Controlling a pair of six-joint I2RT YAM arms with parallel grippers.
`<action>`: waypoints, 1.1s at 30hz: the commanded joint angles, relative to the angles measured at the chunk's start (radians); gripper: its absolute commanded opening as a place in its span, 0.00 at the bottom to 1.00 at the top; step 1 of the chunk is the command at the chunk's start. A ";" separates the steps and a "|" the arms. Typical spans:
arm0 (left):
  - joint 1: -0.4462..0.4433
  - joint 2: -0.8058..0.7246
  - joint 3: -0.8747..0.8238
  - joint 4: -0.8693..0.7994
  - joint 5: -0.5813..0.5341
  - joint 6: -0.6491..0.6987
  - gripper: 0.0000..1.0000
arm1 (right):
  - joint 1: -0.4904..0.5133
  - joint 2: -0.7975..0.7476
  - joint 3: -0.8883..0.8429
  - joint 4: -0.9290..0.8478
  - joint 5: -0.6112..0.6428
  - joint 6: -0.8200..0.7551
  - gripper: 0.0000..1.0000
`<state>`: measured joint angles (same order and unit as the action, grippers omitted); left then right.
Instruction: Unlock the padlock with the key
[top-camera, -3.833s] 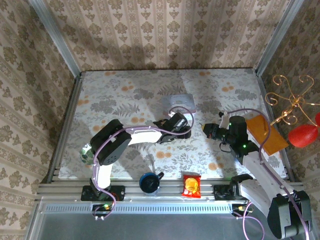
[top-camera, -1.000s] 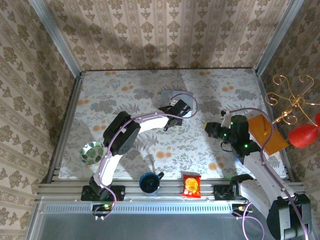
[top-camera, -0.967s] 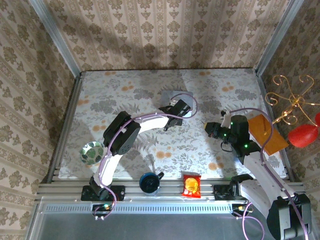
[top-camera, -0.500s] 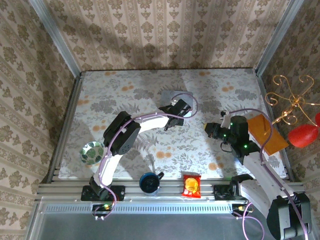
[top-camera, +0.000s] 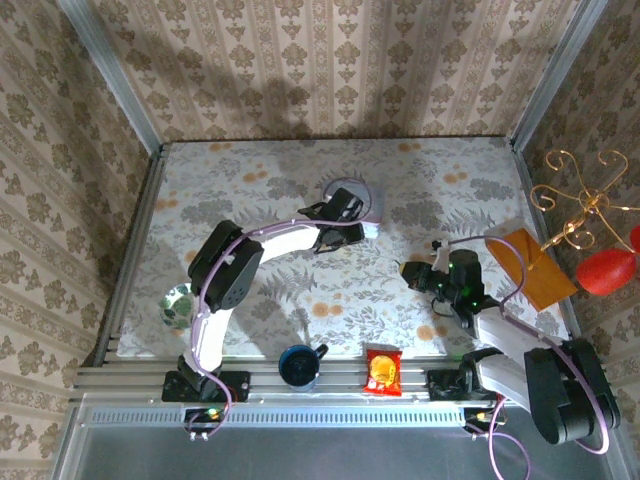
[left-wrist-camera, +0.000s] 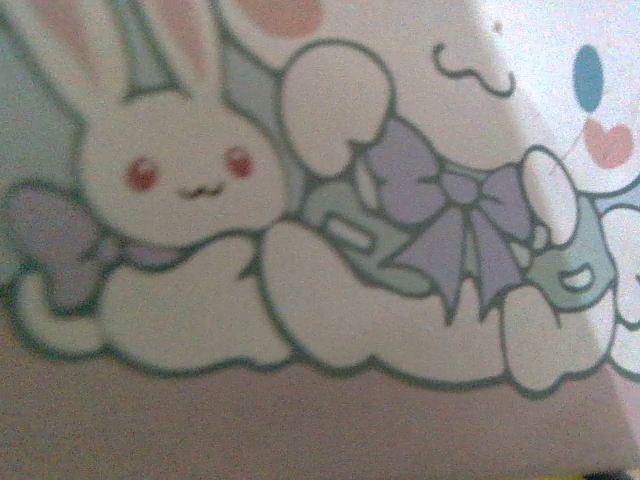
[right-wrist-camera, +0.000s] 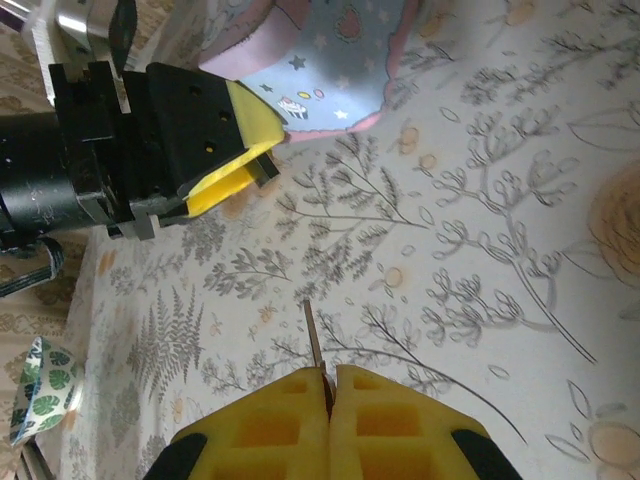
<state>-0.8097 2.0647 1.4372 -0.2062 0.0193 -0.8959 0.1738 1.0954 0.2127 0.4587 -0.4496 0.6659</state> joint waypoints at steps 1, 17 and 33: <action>0.012 -0.084 -0.029 0.102 0.085 -0.104 0.00 | 0.013 0.046 0.013 0.168 -0.016 -0.010 0.00; 0.039 -0.138 -0.092 0.199 0.206 -0.266 0.00 | 0.090 0.453 0.140 0.510 -0.062 -0.040 0.00; 0.047 -0.113 -0.110 0.244 0.251 -0.331 0.00 | 0.112 0.716 0.165 0.853 -0.044 -0.078 0.00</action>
<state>-0.7704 1.9755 1.3350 -0.0128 0.2359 -1.1973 0.2783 1.8194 0.3607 1.2289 -0.5079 0.6342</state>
